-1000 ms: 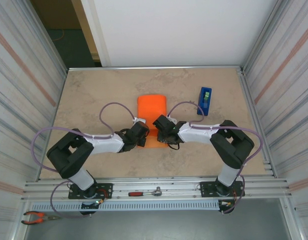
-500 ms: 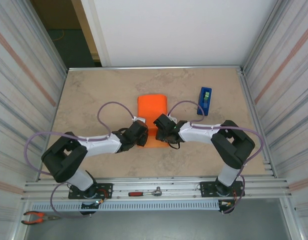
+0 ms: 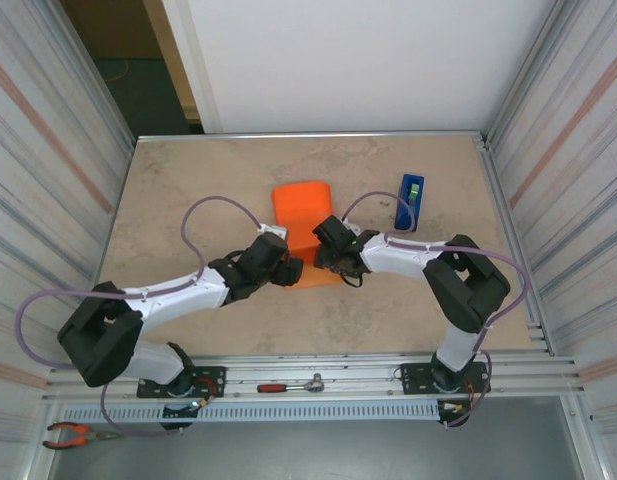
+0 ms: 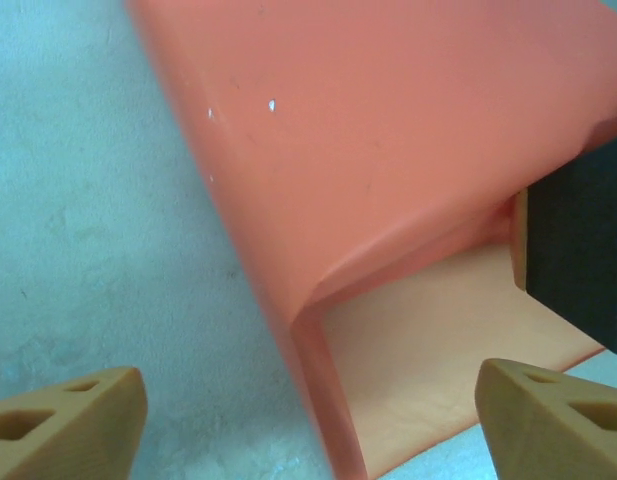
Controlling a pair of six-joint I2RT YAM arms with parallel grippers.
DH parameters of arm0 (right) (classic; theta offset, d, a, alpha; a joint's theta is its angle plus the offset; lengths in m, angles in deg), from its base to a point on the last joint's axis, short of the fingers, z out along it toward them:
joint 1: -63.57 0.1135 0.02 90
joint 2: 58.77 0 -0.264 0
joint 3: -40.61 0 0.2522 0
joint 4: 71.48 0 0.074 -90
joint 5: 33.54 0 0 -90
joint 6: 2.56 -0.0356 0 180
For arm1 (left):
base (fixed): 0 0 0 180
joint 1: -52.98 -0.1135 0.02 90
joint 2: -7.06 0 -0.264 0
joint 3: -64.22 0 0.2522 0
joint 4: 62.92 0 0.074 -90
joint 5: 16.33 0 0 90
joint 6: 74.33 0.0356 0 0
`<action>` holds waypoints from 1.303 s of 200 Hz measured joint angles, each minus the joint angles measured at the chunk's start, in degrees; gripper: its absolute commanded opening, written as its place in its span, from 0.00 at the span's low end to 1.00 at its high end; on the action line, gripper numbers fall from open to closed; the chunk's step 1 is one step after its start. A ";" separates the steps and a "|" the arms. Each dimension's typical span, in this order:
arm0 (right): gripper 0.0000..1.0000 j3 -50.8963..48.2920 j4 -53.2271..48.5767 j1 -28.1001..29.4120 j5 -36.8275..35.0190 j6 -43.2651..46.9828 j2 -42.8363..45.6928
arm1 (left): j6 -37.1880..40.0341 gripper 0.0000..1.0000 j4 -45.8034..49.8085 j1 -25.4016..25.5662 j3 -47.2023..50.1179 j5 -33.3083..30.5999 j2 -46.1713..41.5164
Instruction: Wrap the gift box in paper
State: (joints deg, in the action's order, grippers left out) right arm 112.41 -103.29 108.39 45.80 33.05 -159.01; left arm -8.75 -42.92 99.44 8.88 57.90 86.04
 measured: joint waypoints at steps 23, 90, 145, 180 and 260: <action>0.95 -0.22 -0.22 0.57 0.02 0.28 0.44 | 0.24 0.99 0.00 -0.90 -0.20 0.35 0.22; 0.98 -2.64 -4.20 2.34 -1.31 0.90 6.73 | -1.49 0.99 -0.59 -6.84 2.19 5.90 -1.16; 0.98 -8.24 -1.07 -1.84 5.01 3.06 11.17 | -2.60 0.99 0.04 -8.96 3.87 8.76 -5.86; 0.99 -8.76 -0.17 -3.93 9.35 5.14 13.44 | -2.51 0.99 4.85 -9.27 2.19 9.07 -6.47; 0.98 11.96 -1.77 -18.29 20.57 9.03 5.03 | -4.33 0.99 6.78 -26.69 -18.97 25.00 8.13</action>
State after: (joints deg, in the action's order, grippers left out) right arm 124.37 -105.06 90.09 66.37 42.08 -153.99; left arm -13.08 -36.14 72.75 -10.09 82.91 94.17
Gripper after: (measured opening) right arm 0.983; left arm 0.988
